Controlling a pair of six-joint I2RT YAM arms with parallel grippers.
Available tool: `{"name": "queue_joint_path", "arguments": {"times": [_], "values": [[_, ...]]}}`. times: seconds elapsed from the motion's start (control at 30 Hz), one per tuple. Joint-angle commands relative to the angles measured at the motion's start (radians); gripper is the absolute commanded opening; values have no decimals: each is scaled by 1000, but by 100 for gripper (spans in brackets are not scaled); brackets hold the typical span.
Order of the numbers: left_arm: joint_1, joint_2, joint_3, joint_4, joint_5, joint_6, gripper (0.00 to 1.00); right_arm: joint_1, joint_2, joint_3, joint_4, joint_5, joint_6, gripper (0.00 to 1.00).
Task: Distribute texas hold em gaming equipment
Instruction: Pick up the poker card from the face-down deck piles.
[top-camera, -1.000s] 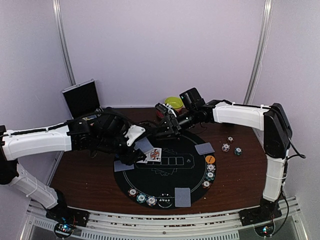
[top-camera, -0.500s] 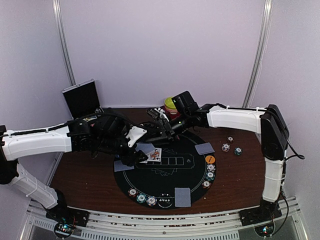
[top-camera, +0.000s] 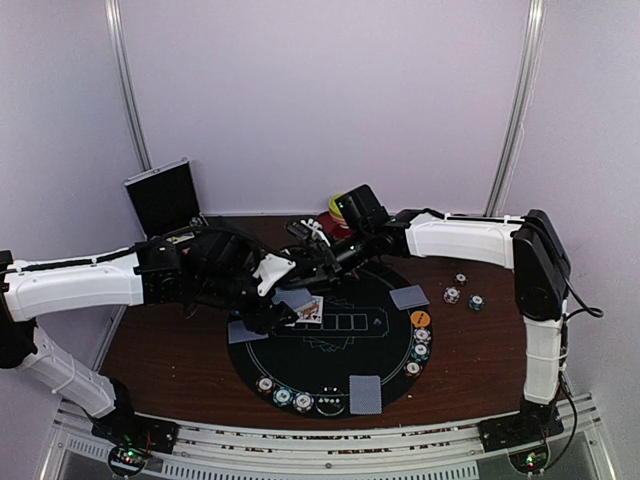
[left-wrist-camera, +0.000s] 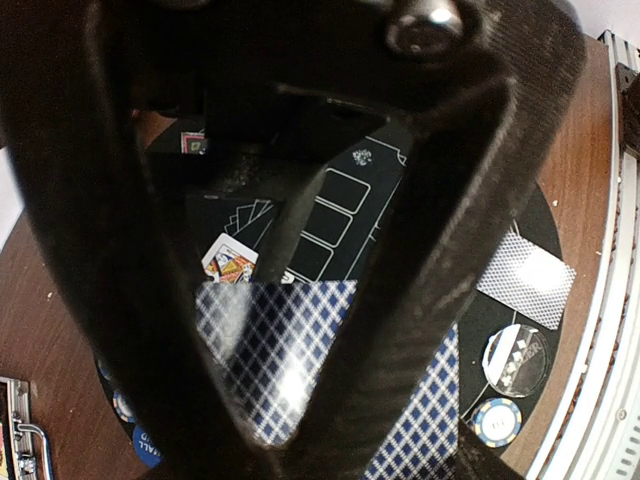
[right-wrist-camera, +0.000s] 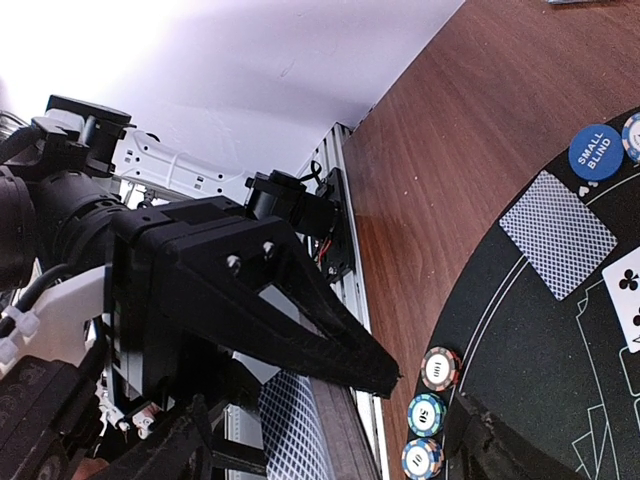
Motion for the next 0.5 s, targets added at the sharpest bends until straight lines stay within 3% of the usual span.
{"name": "queue_joint_path", "arguments": {"times": [0.0, 0.47], "values": [[-6, -11, 15, 55, 12, 12, 63, 3, 13, 33, 1, -2, 1, 81], [-6, -11, 15, 54, 14, 15, 63, 23, 40, 63, -34, 12, -19, 79]]}}
